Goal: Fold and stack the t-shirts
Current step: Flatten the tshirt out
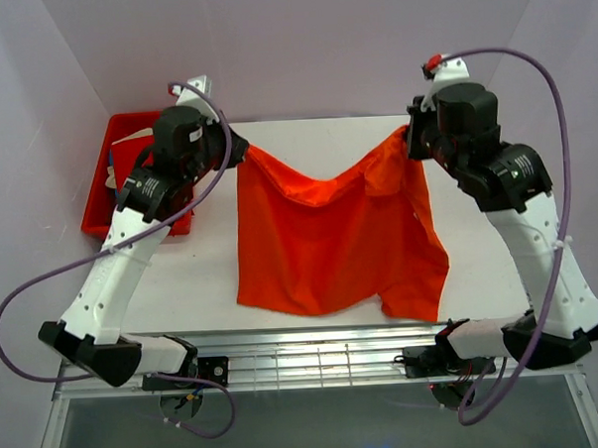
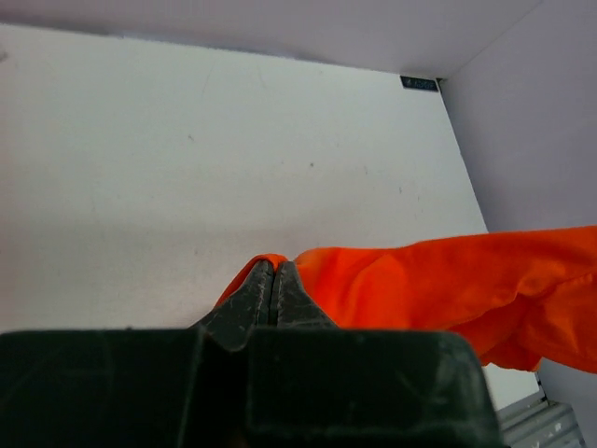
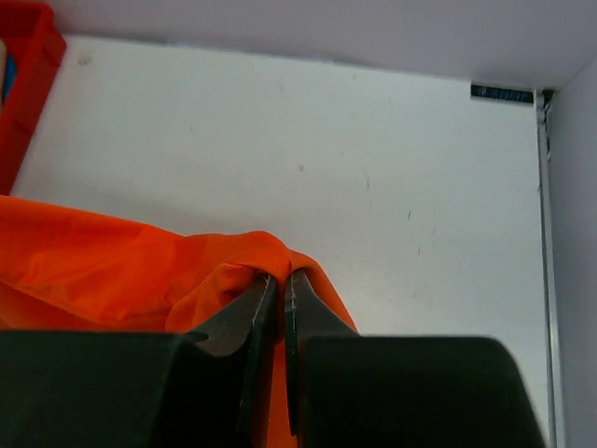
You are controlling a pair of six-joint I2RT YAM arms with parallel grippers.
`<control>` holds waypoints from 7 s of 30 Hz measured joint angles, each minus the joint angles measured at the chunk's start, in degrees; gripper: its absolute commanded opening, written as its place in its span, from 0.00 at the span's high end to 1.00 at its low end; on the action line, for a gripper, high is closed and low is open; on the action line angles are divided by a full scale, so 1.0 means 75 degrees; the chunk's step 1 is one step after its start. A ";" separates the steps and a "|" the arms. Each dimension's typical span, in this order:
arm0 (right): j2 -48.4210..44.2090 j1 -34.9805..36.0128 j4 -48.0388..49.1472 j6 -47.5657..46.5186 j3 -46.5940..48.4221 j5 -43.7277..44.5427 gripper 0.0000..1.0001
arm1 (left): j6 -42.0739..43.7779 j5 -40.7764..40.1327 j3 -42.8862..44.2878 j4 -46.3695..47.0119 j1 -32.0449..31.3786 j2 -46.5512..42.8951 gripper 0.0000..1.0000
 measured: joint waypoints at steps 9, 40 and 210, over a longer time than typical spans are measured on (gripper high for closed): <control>0.1521 -0.0122 0.1003 -0.1236 0.3643 0.0347 0.92 | 0.0787 -0.0318 0.3360 0.0533 0.0000 0.1207 1.00; 0.1416 -0.0233 -0.0545 0.0262 -0.5939 -0.0930 0.14 | -0.0924 -0.1189 -0.5709 -0.0265 0.0000 -0.1311 0.70; 1.0381 -0.3681 0.4325 0.1023 0.3710 -0.4243 0.42 | 0.0417 0.1177 0.2850 0.2460 0.3287 0.8684 0.58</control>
